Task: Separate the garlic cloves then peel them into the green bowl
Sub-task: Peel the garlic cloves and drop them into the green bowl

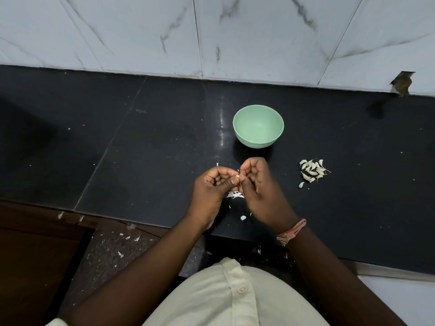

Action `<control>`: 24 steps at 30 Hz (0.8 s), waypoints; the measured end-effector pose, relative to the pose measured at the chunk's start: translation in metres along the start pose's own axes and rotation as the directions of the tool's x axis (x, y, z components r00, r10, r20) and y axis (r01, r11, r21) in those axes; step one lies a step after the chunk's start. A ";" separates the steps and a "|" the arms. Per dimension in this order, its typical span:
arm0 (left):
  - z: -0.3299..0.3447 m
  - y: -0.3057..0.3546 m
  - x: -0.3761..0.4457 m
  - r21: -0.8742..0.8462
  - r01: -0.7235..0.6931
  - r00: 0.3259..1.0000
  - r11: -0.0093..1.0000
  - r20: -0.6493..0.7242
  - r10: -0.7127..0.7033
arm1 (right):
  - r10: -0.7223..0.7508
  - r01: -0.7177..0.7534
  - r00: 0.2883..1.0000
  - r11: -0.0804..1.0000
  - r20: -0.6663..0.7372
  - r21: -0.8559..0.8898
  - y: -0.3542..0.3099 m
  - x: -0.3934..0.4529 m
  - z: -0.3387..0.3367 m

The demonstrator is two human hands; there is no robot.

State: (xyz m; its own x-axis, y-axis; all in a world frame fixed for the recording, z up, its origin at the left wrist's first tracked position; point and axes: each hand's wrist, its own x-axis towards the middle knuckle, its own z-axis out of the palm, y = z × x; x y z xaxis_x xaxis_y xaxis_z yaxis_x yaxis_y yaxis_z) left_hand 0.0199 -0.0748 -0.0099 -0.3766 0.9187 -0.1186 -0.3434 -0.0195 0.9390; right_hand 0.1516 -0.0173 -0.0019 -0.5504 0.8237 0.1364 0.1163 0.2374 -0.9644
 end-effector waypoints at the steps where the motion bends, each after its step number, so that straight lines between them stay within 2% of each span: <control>1: 0.000 0.000 -0.001 0.002 0.000 1.000 1.000 -0.001 0.000 | -0.006 0.006 1.000 1.000 0.001 -0.016 0.000 -0.001 0.001; 13: 0.000 -0.006 0.001 -0.003 0.006 1.000 1.000 -0.002 -0.006 | -0.082 0.080 0.997 0.981 -0.003 -0.176 0.005 -0.003 0.003; 17: 0.003 -0.009 0.000 -0.071 0.032 0.999 0.997 -0.002 -0.032 | -0.080 0.067 0.994 0.986 -0.079 -0.155 0.005 -0.002 0.010; 24: 0.005 -0.006 -0.001 -0.302 0.098 0.995 0.948 -0.001 -0.103 | -0.033 0.022 0.993 0.995 -0.109 -0.097 0.003 -0.002 0.009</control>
State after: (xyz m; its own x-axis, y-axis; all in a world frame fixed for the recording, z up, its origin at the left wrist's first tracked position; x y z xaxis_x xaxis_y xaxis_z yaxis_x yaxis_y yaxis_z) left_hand 0.0267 -0.0739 -0.0134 -0.3397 0.9156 -0.2151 -0.6226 -0.0474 0.7811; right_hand 0.1454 -0.0233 -0.0076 -0.4604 0.8668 0.1918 0.1836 0.3043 -0.9347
